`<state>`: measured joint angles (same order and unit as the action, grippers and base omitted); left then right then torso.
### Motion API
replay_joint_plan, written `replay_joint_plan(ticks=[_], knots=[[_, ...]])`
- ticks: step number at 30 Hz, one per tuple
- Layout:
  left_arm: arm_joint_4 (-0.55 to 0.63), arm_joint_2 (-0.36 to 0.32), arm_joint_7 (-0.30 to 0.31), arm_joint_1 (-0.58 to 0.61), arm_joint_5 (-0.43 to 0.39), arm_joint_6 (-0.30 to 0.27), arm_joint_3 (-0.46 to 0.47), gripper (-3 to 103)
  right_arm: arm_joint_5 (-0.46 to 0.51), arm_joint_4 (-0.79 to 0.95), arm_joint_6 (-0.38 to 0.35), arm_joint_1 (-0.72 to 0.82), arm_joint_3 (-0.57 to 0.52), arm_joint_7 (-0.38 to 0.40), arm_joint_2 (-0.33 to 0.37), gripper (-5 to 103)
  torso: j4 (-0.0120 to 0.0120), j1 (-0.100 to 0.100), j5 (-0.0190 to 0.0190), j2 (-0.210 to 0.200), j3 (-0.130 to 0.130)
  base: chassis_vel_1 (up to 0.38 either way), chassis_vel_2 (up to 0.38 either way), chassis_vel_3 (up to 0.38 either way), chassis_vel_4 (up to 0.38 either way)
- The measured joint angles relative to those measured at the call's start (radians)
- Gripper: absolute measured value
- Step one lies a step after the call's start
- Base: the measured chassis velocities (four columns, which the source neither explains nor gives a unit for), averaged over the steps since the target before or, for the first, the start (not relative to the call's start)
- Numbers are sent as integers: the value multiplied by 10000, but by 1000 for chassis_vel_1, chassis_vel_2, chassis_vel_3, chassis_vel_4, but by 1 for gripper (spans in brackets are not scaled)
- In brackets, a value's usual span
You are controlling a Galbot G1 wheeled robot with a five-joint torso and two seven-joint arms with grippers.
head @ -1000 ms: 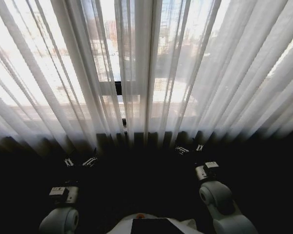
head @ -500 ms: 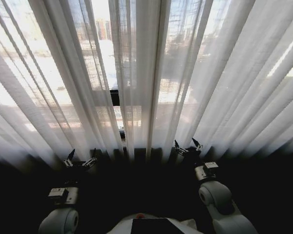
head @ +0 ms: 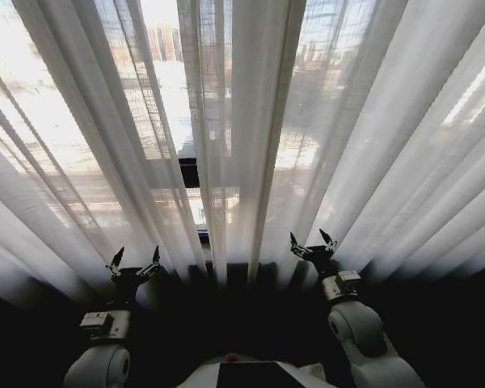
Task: Open the curtains by pulling them apart, changing their state from closed to fully open.
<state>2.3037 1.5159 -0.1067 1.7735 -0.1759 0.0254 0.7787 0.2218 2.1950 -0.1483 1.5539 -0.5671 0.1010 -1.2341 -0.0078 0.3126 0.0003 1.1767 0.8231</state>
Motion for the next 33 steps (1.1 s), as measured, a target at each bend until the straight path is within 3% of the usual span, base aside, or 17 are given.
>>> replay_joint_plan(ticks=[24, 29, 33], knots=[[-31, 81, -4, 93, 70, 128, 32, 100, 4, -341, 271, -125, 360, -27, 18, 100, 0, 16, -11, -6, 4, 280, 270, -267, -269], [-19, 116, -5, 115, 95, 114, 38, 100, 859, -678, -340, -726, 583, 45, 196, 100, 0, 9, 0, -3, 3, 33, 6, -11, -31], [87, 168, -19, 158, 107, 76, 86, 100, 1920, -1495, -966, -2013, 612, 532, 469, 100, 2, 14, 10, -9, 8, -26, -25, 43, 37]])
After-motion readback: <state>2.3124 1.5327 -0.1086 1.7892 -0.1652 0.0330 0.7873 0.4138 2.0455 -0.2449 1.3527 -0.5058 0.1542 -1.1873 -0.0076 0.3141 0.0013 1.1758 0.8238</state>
